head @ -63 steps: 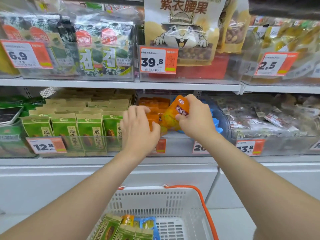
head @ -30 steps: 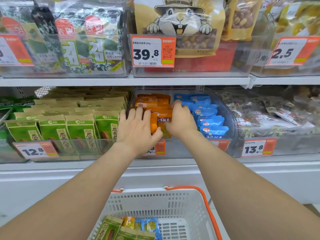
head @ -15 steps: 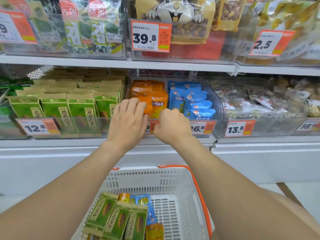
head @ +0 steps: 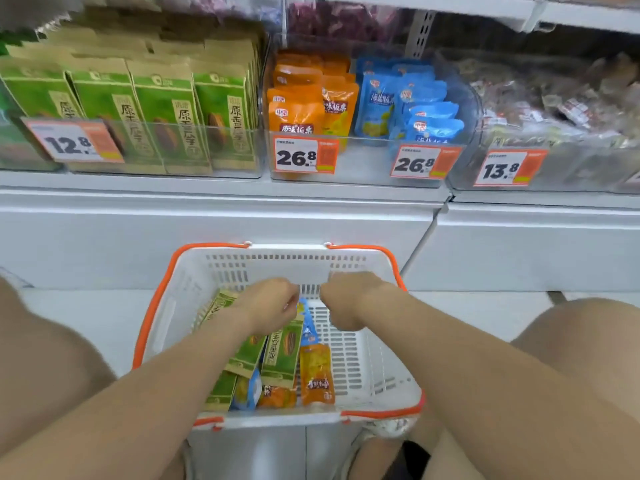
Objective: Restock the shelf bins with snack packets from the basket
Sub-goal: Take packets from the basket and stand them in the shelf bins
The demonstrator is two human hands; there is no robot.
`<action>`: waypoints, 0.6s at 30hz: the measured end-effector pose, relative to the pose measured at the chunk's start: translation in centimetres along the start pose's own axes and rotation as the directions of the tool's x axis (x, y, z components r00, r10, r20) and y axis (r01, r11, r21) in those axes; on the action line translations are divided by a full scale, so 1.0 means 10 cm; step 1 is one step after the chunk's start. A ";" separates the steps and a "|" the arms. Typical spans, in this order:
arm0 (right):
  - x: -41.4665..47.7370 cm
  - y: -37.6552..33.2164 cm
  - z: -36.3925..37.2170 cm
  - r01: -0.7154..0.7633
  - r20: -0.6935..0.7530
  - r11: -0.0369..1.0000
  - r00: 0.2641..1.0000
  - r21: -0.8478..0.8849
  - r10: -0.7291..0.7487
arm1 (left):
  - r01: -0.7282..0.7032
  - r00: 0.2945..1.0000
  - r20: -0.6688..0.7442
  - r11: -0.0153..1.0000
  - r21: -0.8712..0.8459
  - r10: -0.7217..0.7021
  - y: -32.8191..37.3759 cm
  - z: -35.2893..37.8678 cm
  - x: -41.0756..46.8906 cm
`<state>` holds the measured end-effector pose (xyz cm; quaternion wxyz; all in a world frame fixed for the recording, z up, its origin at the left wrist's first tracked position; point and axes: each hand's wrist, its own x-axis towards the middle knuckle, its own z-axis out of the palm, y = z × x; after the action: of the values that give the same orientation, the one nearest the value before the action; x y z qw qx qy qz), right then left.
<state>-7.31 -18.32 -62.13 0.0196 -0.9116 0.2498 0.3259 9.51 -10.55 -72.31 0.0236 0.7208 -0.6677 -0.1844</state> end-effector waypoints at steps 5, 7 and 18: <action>0.11 -0.19 0.54 0.099 0.153 0.983 0.985 -0.156 -0.075 | 0.033 0.977 0.212 0.991 -0.130 -0.005 0.17 0.57 0.05; 0.15 -0.17 0.60 0.104 0.181 0.982 0.981 -0.158 -0.075 | 0.030 0.957 0.290 0.988 -0.148 0.014 0.22 0.76 0.10; 0.52 0.26 0.59 0.017 0.129 1.000 0.992 -0.020 -0.014 | 0.100 0.800 0.600 0.987 -0.123 -0.006 0.38 1.55 0.19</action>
<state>-8.52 -21.74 -69.55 0.0285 -0.8907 0.2375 0.3866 1.30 -9.50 -86.12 -0.1392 0.6407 -0.6051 -0.4517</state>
